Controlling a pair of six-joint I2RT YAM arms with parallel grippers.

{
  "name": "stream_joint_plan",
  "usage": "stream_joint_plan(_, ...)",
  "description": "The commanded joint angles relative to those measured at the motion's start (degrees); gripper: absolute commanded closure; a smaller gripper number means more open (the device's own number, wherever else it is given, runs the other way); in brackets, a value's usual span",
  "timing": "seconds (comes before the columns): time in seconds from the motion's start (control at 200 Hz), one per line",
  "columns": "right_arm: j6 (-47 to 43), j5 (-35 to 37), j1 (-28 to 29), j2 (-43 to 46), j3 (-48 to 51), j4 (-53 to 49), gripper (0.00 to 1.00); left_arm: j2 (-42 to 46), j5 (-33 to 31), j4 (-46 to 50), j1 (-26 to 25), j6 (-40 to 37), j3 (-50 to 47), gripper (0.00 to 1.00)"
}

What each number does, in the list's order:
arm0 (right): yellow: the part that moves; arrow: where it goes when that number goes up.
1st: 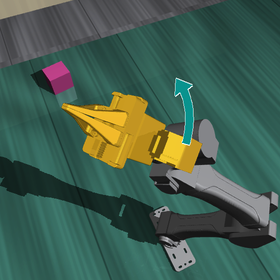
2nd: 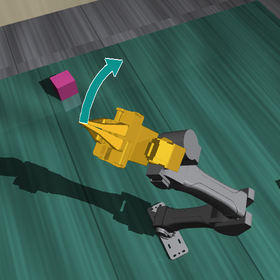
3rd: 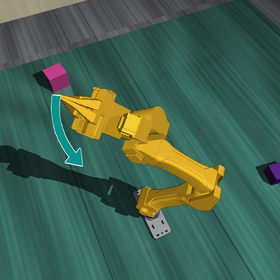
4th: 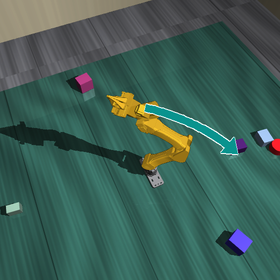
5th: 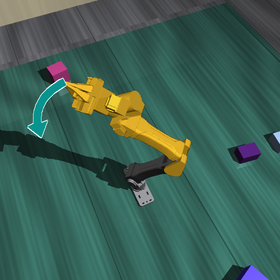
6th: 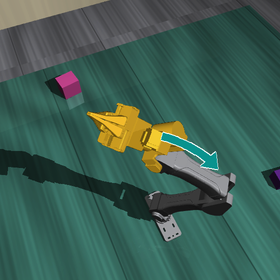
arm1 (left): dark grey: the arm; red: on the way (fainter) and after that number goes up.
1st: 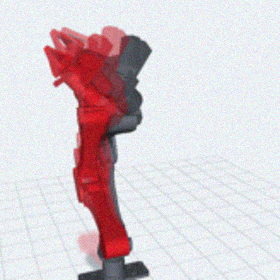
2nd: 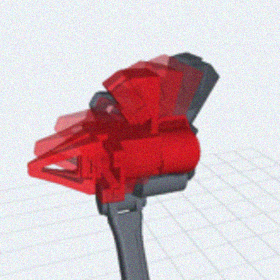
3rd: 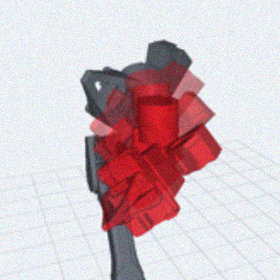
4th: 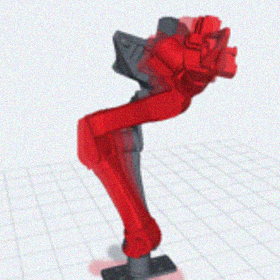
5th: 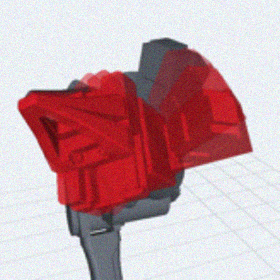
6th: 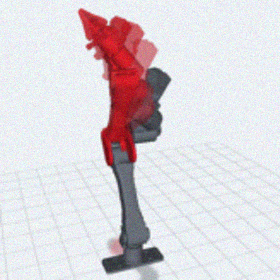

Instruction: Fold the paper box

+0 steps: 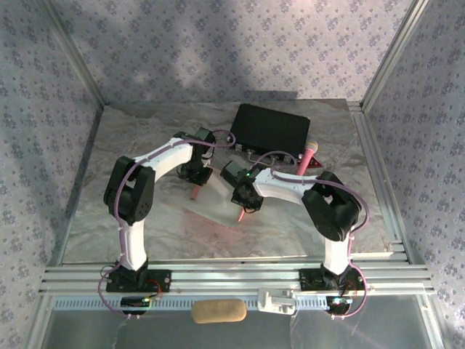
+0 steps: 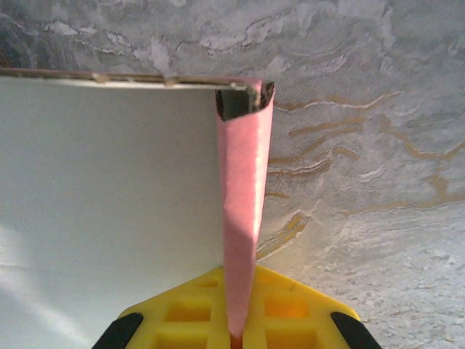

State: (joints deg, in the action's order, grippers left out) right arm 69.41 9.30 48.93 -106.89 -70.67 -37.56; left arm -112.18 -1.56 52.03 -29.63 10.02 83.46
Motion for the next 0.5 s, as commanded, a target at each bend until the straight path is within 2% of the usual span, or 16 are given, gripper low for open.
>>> stream_joint_plan(0.0, -2.1, 6.9, 1.1, 0.4, 0.2, -5.4, 1.0, 5.3, -1.1, -5.4, -0.2, 4.8, -2.5, 1.0)
stream_joint_plan(0.16, -5.7, 15.6, 2.6, 0.0, -3.9, -10.3, 1.0, 9.2, -1.1, -9.9, -0.5, 7.7, -6.2, 0.98)
stream_joint_plan(0.275, -6.0, 17.7, 2.8, -2.5, -6.6, -14.0, 1.0, 9.9, -0.7, -11.6, -0.8, 9.1, -7.5, 0.99)
stream_joint_plan(0.495, -7.6, 21.6, 3.9, -3.1, -6.5, -13.6, 1.0, 13.6, -3.3, -16.4, -2.2, 12.6, -11.5, 0.96)
